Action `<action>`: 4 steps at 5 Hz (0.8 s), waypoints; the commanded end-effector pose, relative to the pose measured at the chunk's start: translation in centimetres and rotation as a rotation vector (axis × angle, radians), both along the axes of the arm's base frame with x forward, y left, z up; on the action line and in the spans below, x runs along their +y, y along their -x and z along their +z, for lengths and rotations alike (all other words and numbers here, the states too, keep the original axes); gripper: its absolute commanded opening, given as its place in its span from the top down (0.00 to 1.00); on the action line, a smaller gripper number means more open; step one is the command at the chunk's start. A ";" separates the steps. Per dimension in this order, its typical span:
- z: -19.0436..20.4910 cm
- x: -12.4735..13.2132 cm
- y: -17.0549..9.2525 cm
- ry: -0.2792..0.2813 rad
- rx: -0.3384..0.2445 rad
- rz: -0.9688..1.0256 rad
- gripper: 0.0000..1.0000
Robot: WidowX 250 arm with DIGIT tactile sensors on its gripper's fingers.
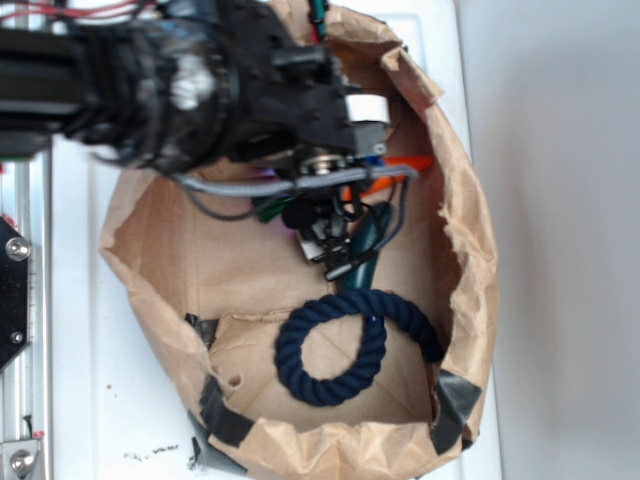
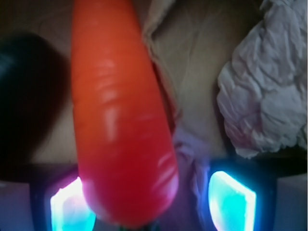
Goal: Grab the carrot.
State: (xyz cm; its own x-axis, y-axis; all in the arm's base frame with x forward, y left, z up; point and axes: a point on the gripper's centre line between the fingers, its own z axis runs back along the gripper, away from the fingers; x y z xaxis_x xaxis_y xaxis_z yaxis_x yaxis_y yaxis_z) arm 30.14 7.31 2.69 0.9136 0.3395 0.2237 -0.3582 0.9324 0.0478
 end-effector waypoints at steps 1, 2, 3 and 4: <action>1.2 -0.3 -1.1 -0.015 -0.054 0.019 1.00; 1.2 -0.5 -0.9 -0.018 -0.060 0.012 1.00; 2.2 -0.6 -0.3 -0.010 -0.052 -0.001 1.00; 4.7 -1.0 1.0 0.029 -0.042 -0.077 1.00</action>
